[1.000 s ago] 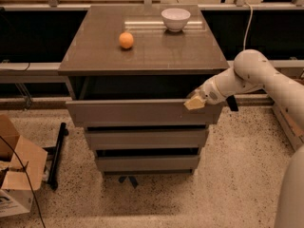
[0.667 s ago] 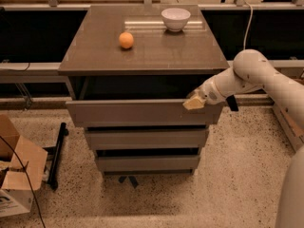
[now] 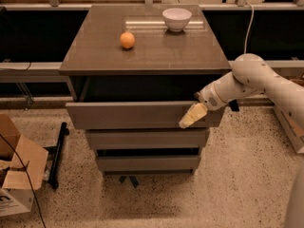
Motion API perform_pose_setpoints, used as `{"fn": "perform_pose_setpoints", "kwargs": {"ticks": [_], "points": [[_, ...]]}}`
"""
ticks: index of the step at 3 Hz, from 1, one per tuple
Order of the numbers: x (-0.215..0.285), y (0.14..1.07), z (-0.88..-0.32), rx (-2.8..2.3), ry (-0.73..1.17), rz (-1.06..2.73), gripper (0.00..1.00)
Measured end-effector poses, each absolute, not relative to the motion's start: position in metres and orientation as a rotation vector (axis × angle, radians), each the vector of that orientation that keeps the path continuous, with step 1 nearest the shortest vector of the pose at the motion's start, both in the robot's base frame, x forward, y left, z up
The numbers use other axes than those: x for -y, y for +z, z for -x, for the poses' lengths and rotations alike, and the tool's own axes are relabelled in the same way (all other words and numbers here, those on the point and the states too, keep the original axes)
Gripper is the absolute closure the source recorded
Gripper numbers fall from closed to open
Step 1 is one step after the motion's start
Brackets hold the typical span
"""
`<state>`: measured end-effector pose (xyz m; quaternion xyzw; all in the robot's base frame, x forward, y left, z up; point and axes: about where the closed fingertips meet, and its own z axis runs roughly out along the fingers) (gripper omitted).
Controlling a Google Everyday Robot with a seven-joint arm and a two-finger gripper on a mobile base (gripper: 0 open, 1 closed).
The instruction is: Open top drawer
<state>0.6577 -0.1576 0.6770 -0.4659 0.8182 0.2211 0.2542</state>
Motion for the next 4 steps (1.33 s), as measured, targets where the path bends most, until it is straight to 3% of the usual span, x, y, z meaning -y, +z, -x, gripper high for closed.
{"fn": "perform_pose_setpoints", "kwargs": {"ticks": [1, 3, 4], "points": [[0.163, 0.672, -0.623, -2.302, 0.631, 1.216, 0.0], [0.168, 0.67, -0.61, -2.334, 0.643, 1.188, 0.43], [0.168, 0.67, -0.61, -2.335, 0.643, 1.189, 0.47]]}}
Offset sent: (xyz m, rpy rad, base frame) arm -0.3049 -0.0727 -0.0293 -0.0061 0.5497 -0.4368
